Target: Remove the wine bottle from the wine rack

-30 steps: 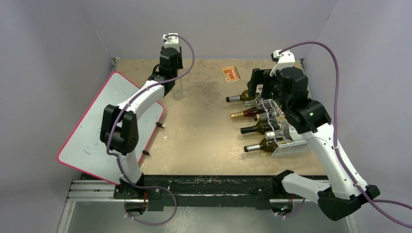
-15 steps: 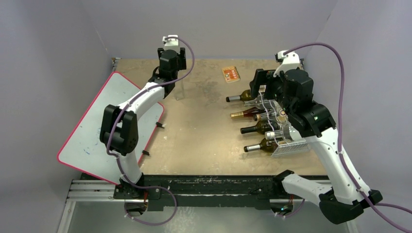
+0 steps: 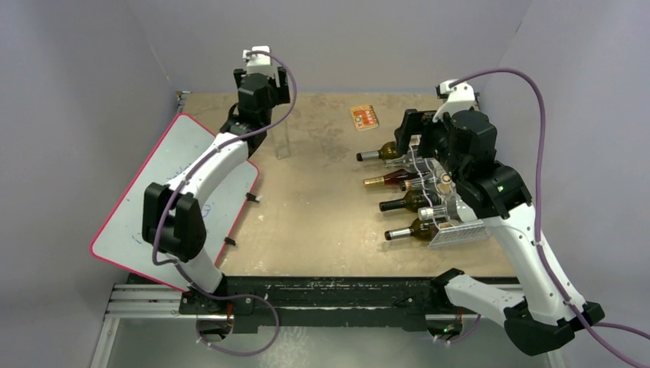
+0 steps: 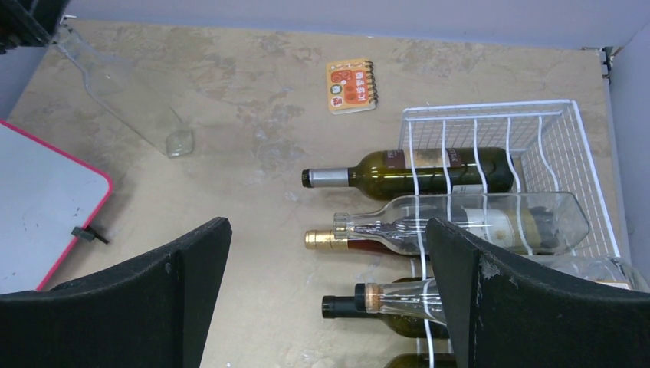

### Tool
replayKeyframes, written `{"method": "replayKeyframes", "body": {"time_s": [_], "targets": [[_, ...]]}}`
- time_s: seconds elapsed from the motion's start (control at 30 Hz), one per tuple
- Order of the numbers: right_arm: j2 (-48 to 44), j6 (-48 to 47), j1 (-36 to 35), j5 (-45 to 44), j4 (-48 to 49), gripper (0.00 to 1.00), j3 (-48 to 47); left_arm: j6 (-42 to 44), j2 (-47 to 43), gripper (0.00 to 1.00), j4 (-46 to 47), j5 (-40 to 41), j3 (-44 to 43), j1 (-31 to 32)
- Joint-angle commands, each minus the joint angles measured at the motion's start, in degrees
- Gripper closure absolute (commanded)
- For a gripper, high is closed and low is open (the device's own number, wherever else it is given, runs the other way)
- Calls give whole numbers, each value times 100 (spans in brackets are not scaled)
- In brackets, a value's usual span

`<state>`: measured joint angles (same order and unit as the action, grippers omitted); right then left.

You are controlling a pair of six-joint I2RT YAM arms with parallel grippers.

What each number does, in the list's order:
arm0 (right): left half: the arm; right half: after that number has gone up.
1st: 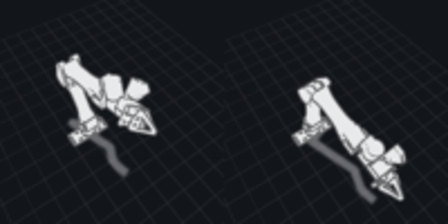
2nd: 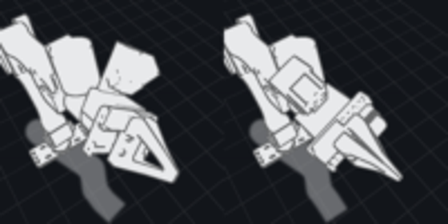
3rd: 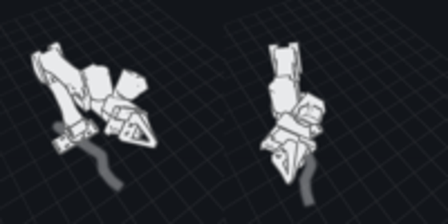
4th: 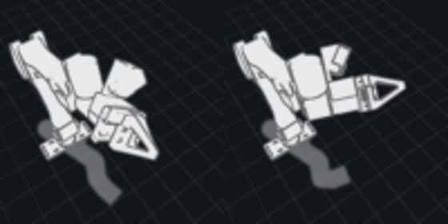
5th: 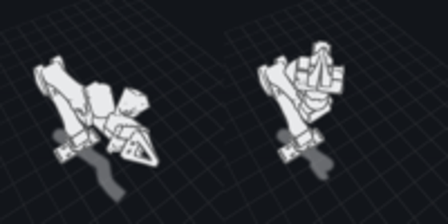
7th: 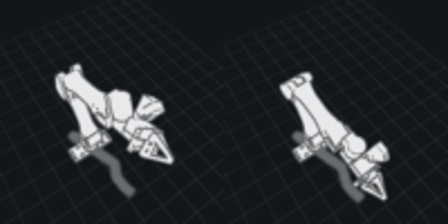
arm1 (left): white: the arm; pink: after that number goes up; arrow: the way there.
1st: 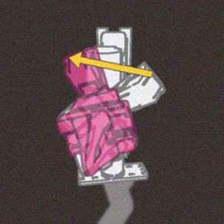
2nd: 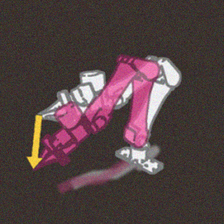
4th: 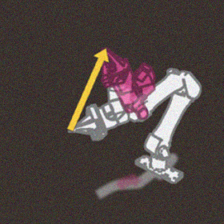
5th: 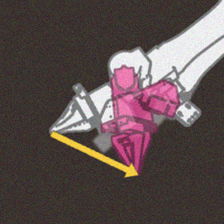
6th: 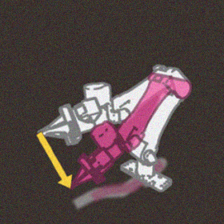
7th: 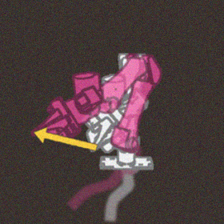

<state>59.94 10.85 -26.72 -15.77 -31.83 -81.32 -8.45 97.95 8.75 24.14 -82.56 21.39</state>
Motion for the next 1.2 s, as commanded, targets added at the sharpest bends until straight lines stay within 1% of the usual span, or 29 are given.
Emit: {"method": "replayKeyframes", "body": {"time_s": [0.0, 0.1, 0.27, 0.3, 0.37, 0.5, 0.67, 0.8, 0.93, 1.03, 1.1, 1.17], "targets": [[-243, -93, -10, -116, 237, 0, -49, -244, -739, 24, -176, -314, -10, -40], [-213, -144, -13, -181, 218, 0, -3, -282, -1180, 23, -303, -612, 182, -46], [-67, -65, -18, -190, 50, 0, 63, -359, -2099, 3, -11, -882, 1004, -47], [-39, -42, -20, -178, 11, 0, 92, -332, -2288, 1, 73, -932, 1195, -47], [9, 54, -15, -177, -59, 0, 166, -215, -2620, 1, 267, -1062, 1574, -47], [163, 297, -16, -266, -180, 0, 275, 101, -3185, 0, 468, -1375, 2056, -45], [413, 797, -16, -264, -269, 0, 386, 25, -3674, 0, 610, -2025, 2337, -47], [703, 1109, -14, -170, -167, 0, 486, -206, -3717, 0, 1153, -2398, 2657, -46], [1032, 1226, -5, -51, -116, 0, 477, -247, -3512, 0, 866, -2524, 2440, -45], [1214, 932, -4, -20, -1, 0, 417, -228, -3564, 0, 848, -2577, 2424, -41], [1326, 250, -31, -108, 165, 1, 278, -210, -3633, 0, 940, -2612, 2507, -46], [1399, -347, -128, 227, 193, 0, 152, -186, -3666, 0, 985, -2650, 2541, -47]]}}
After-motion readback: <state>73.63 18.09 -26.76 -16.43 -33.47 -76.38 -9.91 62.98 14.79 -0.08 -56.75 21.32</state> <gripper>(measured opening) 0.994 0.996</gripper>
